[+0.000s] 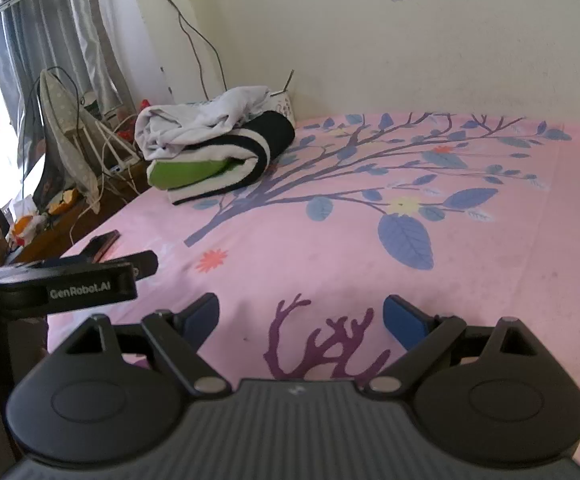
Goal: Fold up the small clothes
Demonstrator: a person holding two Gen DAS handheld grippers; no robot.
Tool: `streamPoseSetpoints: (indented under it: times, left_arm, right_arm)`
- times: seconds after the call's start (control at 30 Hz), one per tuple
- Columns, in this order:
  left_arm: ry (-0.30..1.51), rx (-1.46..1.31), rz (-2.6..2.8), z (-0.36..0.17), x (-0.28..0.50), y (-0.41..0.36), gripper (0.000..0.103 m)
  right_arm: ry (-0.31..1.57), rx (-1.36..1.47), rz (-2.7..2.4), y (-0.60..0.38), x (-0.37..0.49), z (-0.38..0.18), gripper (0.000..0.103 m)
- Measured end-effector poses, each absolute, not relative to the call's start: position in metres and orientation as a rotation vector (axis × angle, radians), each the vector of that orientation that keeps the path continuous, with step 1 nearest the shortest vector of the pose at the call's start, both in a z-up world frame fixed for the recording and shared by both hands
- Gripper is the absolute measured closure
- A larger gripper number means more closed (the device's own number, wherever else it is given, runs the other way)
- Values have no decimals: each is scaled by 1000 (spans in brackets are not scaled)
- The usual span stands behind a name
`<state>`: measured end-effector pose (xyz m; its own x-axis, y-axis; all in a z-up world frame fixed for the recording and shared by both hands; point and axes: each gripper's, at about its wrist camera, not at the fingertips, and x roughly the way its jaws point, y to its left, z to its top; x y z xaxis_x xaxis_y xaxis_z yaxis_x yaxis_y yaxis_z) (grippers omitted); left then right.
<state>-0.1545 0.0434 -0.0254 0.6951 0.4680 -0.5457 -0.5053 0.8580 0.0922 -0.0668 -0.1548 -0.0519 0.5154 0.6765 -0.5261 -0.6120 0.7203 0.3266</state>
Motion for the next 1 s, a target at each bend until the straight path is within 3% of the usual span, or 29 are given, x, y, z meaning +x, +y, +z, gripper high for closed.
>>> streamPoseSetpoints:
  times: [1.0]
  left_arm:
    - [636,-59,563,-38,-151,49,0]
  right_arm:
    - [661,57,722,-154,-66,-51,14]
